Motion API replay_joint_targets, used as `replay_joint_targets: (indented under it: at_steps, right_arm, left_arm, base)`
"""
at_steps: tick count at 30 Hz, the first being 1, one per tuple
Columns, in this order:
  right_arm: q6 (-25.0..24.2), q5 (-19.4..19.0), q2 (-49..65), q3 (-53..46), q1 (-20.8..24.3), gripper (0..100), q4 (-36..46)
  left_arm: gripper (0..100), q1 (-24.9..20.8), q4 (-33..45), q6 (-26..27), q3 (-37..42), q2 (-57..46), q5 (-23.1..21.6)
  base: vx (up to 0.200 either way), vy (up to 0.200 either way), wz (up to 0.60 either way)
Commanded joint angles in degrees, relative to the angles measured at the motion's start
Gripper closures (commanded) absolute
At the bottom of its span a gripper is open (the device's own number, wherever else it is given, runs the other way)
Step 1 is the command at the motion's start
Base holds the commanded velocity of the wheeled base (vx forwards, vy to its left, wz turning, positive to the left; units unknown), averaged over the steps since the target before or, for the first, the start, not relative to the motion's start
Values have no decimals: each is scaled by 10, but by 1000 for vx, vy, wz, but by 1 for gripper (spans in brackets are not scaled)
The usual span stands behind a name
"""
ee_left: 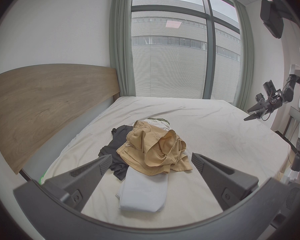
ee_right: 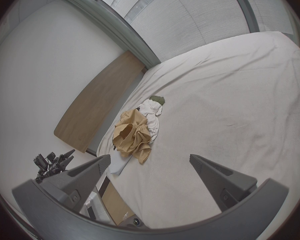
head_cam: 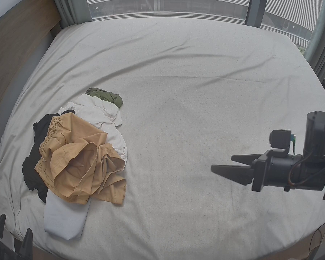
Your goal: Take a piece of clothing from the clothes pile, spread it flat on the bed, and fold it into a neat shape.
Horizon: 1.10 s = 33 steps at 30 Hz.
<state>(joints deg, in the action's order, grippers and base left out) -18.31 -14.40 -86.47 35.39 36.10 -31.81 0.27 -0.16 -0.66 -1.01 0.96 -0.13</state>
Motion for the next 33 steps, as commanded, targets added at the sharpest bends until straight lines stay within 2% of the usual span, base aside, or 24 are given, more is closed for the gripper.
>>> replay_joint_targets:
  at_steps: [1, 13, 23, 33]
  right_arm:
    - [0, 2, -85, 34, 33, 0, -20]
    - [-1, 1, -209, 130, 78, 0, -34]
    - [-35, 0, -281, 173, 100, 0, -38]
    - [-43, 2, -339, 200, 127, 0, -49]
  left_arm:
    - [0, 0, 0, 0, 10, -10, 0]
    - [0, 0, 1, -2, 10, -10, 0]
    - [0, 0, 0, -2, 10, -10, 0]
    - [0, 0, 0, -2, 10, -10, 0]
  base:
    - [0, 0, 0]
    - [0, 0, 0]
    - [0, 0, 0]
    - [0, 0, 0]
